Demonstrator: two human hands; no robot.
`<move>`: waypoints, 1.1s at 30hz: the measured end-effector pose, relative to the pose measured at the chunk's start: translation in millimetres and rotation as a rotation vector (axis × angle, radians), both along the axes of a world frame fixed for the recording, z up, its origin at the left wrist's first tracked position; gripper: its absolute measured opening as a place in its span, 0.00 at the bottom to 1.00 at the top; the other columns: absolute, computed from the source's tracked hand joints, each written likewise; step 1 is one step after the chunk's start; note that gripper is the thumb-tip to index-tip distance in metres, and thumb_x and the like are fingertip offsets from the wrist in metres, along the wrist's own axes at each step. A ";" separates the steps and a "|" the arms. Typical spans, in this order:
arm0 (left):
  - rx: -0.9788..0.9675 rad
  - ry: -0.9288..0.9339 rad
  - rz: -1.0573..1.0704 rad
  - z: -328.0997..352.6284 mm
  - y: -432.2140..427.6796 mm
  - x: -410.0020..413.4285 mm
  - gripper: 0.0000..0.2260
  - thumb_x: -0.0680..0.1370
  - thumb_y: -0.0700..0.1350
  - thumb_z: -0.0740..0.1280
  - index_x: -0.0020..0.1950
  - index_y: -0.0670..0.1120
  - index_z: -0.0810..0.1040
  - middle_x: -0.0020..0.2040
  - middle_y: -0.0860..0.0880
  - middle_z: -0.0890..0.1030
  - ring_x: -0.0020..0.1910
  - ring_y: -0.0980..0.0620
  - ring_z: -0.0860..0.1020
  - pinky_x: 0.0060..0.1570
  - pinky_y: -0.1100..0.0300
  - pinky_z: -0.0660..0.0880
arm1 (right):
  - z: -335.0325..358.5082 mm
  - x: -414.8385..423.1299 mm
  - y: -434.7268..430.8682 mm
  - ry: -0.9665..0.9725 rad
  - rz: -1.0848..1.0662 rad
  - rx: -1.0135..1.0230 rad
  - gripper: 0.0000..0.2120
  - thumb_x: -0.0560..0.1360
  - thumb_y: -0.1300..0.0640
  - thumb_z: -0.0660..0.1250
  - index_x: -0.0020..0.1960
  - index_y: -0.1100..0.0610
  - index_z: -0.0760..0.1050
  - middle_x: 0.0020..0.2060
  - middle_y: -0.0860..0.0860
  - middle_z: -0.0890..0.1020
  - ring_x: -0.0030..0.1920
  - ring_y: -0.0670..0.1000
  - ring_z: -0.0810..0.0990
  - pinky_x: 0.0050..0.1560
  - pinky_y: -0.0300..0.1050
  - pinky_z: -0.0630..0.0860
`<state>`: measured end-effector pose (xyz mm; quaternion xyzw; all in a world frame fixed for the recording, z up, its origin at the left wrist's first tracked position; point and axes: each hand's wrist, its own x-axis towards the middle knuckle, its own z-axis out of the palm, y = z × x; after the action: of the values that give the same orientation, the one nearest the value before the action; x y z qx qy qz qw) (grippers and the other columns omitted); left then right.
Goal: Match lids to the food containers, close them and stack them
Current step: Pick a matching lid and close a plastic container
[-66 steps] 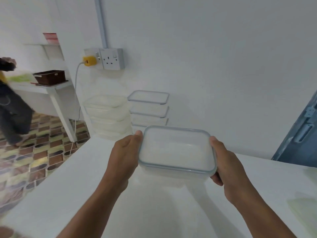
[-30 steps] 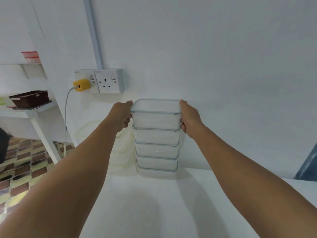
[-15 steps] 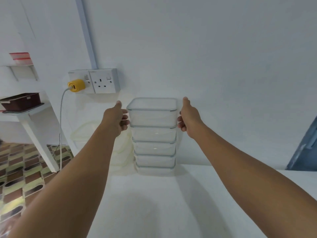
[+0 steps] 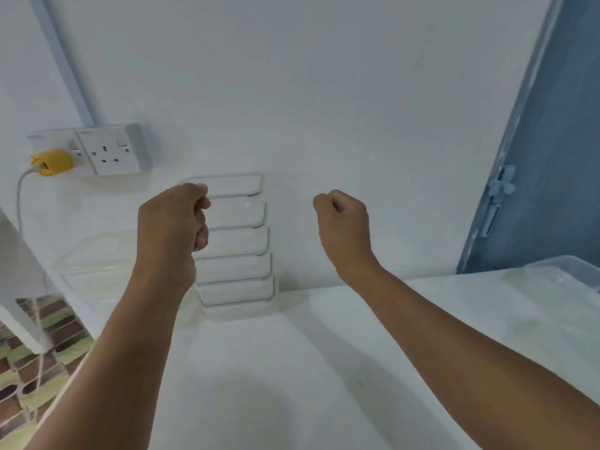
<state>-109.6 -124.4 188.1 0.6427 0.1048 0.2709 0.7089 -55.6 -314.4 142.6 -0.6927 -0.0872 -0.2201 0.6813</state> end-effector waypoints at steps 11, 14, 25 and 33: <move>-0.012 -0.032 -0.336 -72.5 -175.6 -9.4 0.18 0.76 0.39 0.67 0.32 0.44 0.61 0.23 0.53 0.59 0.24 0.49 0.57 0.28 0.58 0.56 | -32.7 -42.1 -141.3 0.110 -0.125 -0.071 0.21 0.73 0.62 0.64 0.31 0.53 0.54 0.26 0.47 0.57 0.30 0.48 0.55 0.31 0.43 0.55; -0.019 0.022 -0.413 -90.9 -224.1 -1.7 0.17 0.77 0.39 0.67 0.33 0.37 0.63 0.24 0.52 0.58 0.25 0.49 0.55 0.29 0.58 0.56 | -38.7 -41.9 -194.2 0.117 -0.182 -0.117 0.21 0.74 0.62 0.64 0.31 0.53 0.55 0.26 0.47 0.57 0.31 0.47 0.56 0.32 0.43 0.55; 0.138 0.280 -0.574 -141.9 -396.1 33.6 0.17 0.79 0.45 0.69 0.35 0.40 0.67 0.29 0.45 0.64 0.29 0.49 0.62 0.30 0.58 0.61 | -80.1 -42.9 -398.4 0.573 -0.397 -0.442 0.19 0.75 0.53 0.66 0.31 0.53 0.60 0.24 0.46 0.64 0.28 0.49 0.64 0.32 0.42 0.62; 0.657 0.283 -0.660 -178.5 -484.8 86.5 0.08 0.79 0.48 0.66 0.46 0.45 0.80 0.45 0.51 0.84 0.47 0.50 0.80 0.49 0.55 0.77 | -147.4 -139.6 -431.0 0.925 -0.258 -0.151 0.21 0.78 0.43 0.66 0.36 0.56 0.67 0.26 0.52 0.70 0.24 0.48 0.65 0.28 0.40 0.65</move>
<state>-23.1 -609.2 9.5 0.8619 -0.1006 -0.0396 0.4955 -195.3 -745.4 -4.8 -0.7707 0.2954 0.0351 0.5635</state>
